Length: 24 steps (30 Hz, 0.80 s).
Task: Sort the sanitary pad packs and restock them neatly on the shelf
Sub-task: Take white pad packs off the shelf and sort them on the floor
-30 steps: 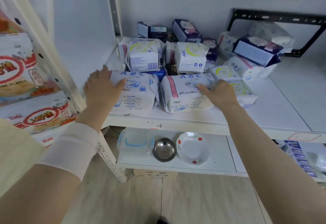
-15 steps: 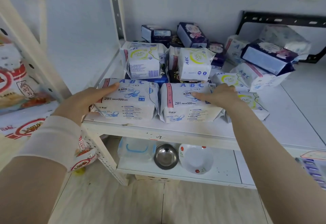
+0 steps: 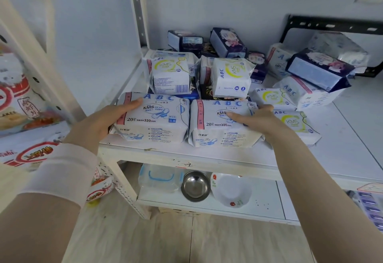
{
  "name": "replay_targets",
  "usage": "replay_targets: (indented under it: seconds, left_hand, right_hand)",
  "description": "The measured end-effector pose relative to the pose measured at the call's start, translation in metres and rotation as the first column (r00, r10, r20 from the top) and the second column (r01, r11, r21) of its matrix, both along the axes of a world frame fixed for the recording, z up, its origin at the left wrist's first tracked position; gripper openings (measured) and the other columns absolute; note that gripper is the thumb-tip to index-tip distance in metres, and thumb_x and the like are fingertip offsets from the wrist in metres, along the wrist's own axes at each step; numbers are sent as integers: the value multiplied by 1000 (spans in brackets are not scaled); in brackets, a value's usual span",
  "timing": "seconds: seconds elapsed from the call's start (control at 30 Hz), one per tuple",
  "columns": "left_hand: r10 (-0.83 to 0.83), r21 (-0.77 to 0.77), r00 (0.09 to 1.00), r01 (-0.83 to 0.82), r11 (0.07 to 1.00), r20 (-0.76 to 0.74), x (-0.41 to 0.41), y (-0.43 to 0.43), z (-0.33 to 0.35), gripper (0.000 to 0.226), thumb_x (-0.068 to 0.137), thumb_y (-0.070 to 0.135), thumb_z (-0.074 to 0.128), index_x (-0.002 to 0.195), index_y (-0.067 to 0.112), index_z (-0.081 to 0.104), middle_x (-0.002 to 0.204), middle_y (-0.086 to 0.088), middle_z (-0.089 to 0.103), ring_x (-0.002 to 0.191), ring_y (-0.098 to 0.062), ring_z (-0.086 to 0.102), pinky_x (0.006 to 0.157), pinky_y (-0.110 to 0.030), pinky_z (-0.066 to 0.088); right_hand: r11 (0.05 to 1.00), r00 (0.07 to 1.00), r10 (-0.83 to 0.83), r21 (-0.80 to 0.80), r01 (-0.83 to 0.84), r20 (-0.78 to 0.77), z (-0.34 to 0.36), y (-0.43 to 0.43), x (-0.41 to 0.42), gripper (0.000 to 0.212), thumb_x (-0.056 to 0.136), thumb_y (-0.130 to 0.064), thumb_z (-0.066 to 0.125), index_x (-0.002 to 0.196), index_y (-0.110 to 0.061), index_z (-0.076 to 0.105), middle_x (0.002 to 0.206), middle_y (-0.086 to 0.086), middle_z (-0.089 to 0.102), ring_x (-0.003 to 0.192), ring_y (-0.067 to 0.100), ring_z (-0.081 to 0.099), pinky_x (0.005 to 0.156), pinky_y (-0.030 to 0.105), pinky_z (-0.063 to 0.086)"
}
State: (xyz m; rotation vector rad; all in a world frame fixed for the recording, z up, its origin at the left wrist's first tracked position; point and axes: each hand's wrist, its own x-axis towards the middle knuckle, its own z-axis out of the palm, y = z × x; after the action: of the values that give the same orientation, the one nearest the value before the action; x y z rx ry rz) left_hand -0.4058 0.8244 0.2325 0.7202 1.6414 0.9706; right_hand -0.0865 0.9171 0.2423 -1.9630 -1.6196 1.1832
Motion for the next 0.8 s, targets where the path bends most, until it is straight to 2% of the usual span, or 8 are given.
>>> replay_targets:
  seconds: [0.1, 0.2, 0.33, 0.47, 0.6, 0.63, 0.73, 0.8]
  left_hand:
    - [27, 47, 1000, -27, 999, -12, 0, 1, -4, 83, 49, 54, 78, 121, 18, 59, 101, -9, 72, 91, -25, 69, 90, -43, 50]
    - [97, 54, 995, -96, 994, -13, -3, 1, -10, 116, 34, 58, 86, 134, 17, 43, 104, -9, 71, 91, -26, 69, 88, -47, 52]
    - [121, 58, 993, -122, 991, 13, -8, 0, -17, 127, 26, 62, 88, 135, 18, 39, 108, -9, 69, 92, -28, 69, 88, -50, 51]
    - [158, 111, 987, -162, 980, 40, 1, -7, -11, 117, 37, 50, 88, 135, 14, 34, 111, -11, 66, 90, -29, 69, 84, -50, 53]
    - [192, 139, 979, -200, 970, 72, 7, -11, -9, 88, 63, 34, 79, 134, 13, 32, 113, -11, 64, 89, -27, 67, 77, -44, 55]
    - [198, 141, 977, -207, 968, 78, 8, -11, -10, 79, 68, 31, 77, 132, 13, 33, 113, -11, 63, 88, -25, 67, 74, -42, 55]
    - [211, 168, 975, -221, 961, 76, 7, -12, -9, 60, 75, 28, 74, 119, 18, 34, 114, -11, 62, 88, -25, 65, 77, -44, 54]
    - [214, 190, 975, -223, 956, 66, 7, -14, -8, 64, 72, 33, 75, 119, 18, 35, 117, -11, 62, 94, -27, 65, 83, -46, 52]
  right_hand:
    - [999, 997, -25, -22, 24, -67, -9, 2, 0, 78, 55, -58, 79, 110, -7, 57, 115, 9, 62, 100, 25, 62, 80, 35, 52]
    - [998, 993, -47, -48, 42, -111, -11, 1, 0, 58, 57, -57, 79, 87, -11, 60, 99, 7, 66, 90, 25, 64, 79, 34, 52]
    - [989, 955, -116, -125, 84, -272, -6, -2, 0, 50, 67, -41, 80, 106, -14, 64, 94, 5, 71, 77, 21, 66, 70, 34, 53]
    - [975, 924, -175, -189, 115, -341, 2, -8, 1, 75, 62, -34, 84, 124, -8, 51, 81, 6, 74, 60, 18, 70, 49, 34, 55]
    - [979, 935, -182, -141, 145, -304, -14, -4, 8, 133, 21, -56, 91, 136, -12, 37, 120, 10, 62, 90, 25, 68, 56, 43, 57]
    - [980, 921, -189, -129, 153, -341, -11, -8, 5, 120, 29, -54, 91, 131, -14, 43, 116, 8, 63, 89, 23, 67, 55, 38, 57]
    - [987, 883, -154, -119, 112, -443, 1, -26, 2, 38, 69, -31, 80, 101, -19, 62, 88, 1, 70, 69, 11, 67, 43, 21, 51]
    - [992, 862, -123, -87, 92, -492, 1, -31, 5, 26, 73, -26, 77, 95, -20, 64, 88, 0, 70, 63, 8, 68, 45, 20, 52]
